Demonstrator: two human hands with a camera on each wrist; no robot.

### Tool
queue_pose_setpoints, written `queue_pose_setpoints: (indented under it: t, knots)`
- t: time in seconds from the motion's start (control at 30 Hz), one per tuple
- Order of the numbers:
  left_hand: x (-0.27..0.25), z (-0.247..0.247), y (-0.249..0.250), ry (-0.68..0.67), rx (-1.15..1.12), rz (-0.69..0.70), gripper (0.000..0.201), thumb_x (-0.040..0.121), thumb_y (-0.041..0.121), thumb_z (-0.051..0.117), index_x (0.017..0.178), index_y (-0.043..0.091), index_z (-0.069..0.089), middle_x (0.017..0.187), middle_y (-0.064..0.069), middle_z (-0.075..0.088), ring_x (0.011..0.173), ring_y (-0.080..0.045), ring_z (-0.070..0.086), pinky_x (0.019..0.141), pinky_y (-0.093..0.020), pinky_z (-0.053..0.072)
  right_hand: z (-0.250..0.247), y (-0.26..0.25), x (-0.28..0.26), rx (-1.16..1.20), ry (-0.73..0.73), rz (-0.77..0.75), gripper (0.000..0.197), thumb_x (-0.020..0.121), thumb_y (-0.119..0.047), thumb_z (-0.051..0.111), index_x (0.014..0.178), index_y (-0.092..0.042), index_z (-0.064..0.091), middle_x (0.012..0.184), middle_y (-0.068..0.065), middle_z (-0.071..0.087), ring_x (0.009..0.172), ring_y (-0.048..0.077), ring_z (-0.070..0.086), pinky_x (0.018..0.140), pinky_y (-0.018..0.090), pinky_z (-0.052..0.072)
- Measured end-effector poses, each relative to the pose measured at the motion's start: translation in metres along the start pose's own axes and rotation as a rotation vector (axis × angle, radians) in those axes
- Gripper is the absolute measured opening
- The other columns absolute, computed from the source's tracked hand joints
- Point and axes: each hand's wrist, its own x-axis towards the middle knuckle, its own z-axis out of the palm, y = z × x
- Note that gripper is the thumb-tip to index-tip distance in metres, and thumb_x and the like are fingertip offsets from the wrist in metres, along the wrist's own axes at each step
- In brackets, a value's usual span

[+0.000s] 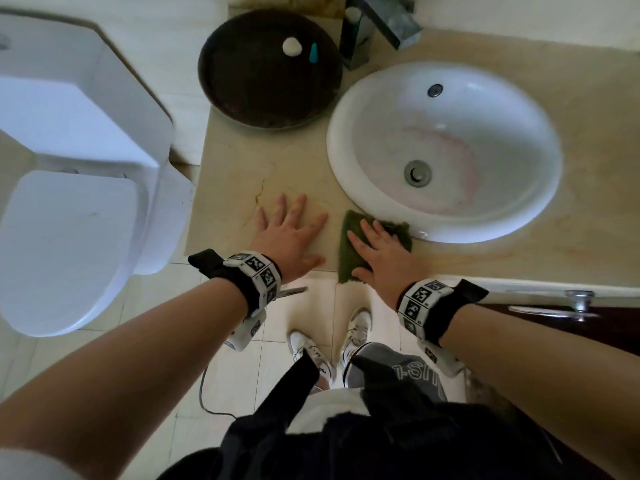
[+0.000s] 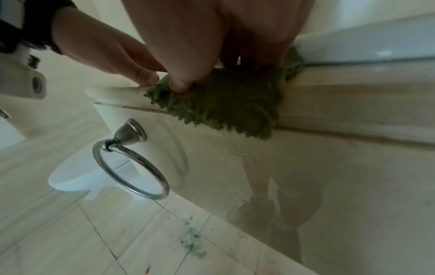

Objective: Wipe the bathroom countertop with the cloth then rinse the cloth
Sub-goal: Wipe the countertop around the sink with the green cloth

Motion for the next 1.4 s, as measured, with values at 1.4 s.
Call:
queue_pose_setpoints:
  t: [1.4]
  knots:
    - [0.011,0.001,0.089,-0.054,0.047,0.077,0.071,0.089,0.067,0.033,0.145,0.054,-0.008,0.159,-0.002,-0.023,0.143,-0.039,-0.022,0.112,-0.066,0.000,0.036,0.080,-0.062,0.271,0.408,0.441,0.052,0.096,-0.045,0.048,0.142,-0.019,0.046,0.154,0.003,0.034,0.146,0.023,0.021,0.118,0.035,0.016]
